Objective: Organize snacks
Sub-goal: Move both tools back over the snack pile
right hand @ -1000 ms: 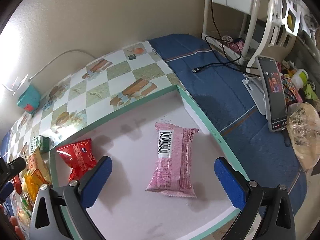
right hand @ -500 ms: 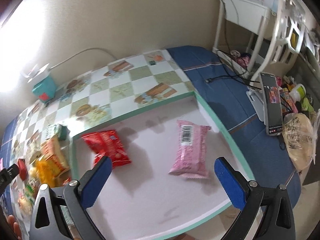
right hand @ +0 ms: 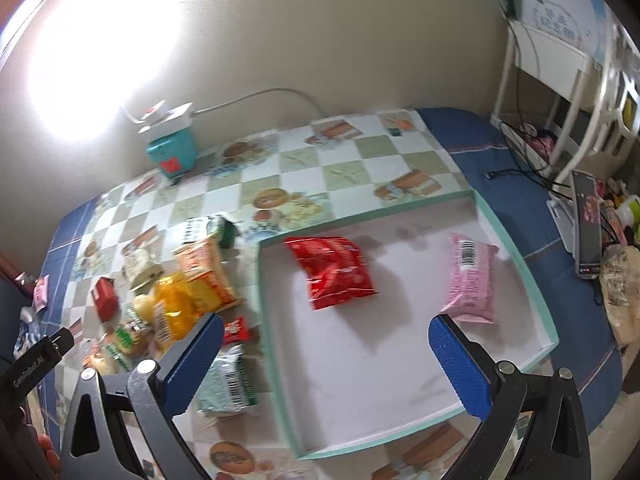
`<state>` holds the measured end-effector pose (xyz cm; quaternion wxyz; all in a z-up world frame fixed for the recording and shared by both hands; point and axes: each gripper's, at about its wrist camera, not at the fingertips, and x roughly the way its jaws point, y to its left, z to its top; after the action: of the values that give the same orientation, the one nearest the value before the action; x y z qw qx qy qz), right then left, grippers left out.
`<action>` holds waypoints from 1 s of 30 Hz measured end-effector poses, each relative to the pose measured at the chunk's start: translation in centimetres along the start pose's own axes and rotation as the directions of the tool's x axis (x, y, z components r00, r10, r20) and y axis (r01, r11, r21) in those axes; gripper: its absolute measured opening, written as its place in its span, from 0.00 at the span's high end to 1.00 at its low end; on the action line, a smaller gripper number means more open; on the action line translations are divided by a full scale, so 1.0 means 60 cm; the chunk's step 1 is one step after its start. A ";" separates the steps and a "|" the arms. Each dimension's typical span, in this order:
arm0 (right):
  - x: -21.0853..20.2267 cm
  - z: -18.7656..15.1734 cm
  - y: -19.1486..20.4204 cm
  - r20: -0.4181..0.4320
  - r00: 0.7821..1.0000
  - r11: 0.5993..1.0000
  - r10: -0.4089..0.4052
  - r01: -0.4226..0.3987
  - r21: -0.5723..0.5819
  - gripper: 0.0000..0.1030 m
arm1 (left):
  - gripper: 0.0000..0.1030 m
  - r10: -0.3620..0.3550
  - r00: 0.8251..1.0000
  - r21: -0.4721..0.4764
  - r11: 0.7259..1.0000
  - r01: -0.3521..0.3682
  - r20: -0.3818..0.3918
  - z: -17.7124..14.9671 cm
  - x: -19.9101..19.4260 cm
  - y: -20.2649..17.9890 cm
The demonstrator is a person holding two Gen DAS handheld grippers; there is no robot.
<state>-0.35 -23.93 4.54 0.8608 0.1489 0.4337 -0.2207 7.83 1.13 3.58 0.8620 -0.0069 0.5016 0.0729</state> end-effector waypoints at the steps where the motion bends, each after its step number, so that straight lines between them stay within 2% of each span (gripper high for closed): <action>1: -0.002 -0.002 0.009 0.002 1.000 1.000 0.004 -0.004 -0.010 0.00 | 0.03 0.006 1.000 -0.008 1.000 -0.006 -0.002 0.001 0.000 0.010; 11: -0.005 -0.023 0.104 -0.010 0.999 0.991 0.050 -0.051 -0.123 0.00 | 0.03 0.043 0.999 -0.081 0.996 -0.044 -0.012 0.006 0.002 0.095; 21: 0.005 -0.044 0.181 -0.053 0.992 0.975 0.118 -0.125 -0.182 0.00 | 0.03 0.026 0.999 -0.154 0.988 -0.031 -0.031 0.010 0.013 0.165; 30: 0.024 -0.063 0.237 -0.102 0.981 0.958 0.165 -0.184 -0.220 0.00 | 0.03 0.008 0.997 -0.264 0.964 -0.029 -0.081 0.009 0.042 0.238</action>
<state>5.08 -10.40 2.09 0.8697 0.0955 0.4765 -0.0863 7.62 15.58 2.53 0.8322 -0.1203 0.5209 0.1472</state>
